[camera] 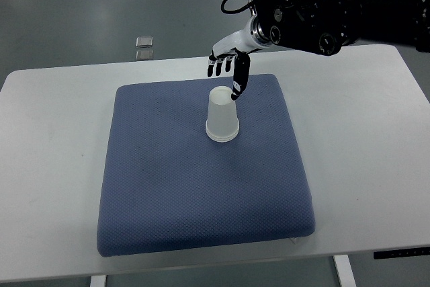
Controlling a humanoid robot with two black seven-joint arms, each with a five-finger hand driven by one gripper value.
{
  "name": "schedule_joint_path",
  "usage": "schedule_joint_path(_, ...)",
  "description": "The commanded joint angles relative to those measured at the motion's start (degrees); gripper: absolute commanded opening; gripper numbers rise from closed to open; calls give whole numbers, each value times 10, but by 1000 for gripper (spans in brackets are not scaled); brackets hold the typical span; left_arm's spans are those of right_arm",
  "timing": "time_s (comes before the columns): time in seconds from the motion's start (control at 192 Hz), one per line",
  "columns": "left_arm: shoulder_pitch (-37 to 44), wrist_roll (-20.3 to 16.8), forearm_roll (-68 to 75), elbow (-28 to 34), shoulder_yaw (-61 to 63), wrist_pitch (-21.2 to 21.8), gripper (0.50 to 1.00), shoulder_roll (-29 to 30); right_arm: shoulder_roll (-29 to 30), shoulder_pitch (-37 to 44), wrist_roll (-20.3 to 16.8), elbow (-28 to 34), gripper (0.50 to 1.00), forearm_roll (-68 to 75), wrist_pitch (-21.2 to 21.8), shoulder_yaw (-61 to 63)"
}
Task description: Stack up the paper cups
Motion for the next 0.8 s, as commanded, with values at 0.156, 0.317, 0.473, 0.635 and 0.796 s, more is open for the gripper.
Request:
schedule_joint_path(0.156,0,0,0,1,0,0,1000,0,0,-14,6,-56,860,29,0,91)
schedule_joint_path(0.317,0,0,0,0,0,0,1000,0,-41,-94,8,-120,858,95,-29,203)
schedule_joint_path(0.473,0,0,0,-2,0,0,1000,0,-65,-241,45,-198,860,169,-87,400)
schedule_joint_path(0.635,0,0,0,-1,0,0,1000,0,-63,-362,85,-227,860,189,-94,678)
schedule_joint_path(0.796,0,1,0,-1,0,0,1000,0,-50,-450,88,-227,907,190,-94,847)
